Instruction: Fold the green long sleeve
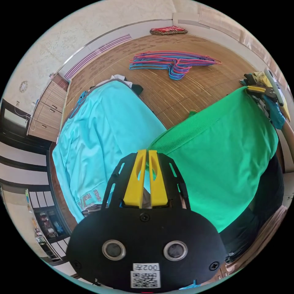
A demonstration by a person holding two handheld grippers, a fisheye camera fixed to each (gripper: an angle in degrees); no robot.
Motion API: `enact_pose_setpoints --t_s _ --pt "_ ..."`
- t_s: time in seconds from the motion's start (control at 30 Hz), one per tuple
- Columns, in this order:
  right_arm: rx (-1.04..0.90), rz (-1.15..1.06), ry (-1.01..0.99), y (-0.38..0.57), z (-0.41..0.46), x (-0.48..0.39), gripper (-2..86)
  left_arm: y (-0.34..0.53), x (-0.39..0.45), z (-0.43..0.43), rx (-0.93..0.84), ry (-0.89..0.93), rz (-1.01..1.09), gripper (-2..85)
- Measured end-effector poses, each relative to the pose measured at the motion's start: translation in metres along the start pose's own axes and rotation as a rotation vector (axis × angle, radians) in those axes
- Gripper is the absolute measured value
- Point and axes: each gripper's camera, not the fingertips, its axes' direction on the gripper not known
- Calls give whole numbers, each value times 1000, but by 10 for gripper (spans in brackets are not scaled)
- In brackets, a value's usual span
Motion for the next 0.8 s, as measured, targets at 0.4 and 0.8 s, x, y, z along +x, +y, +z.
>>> enact_pose_setpoints --t_s 0.4,0.8 --pt "55 -86 -113 -47 18 9 74 -37 -67 0 -57 62 -112 119" --pt "89 -41 -129 -53 21 6 76 -37 -127 -22 57 216 -221 138"
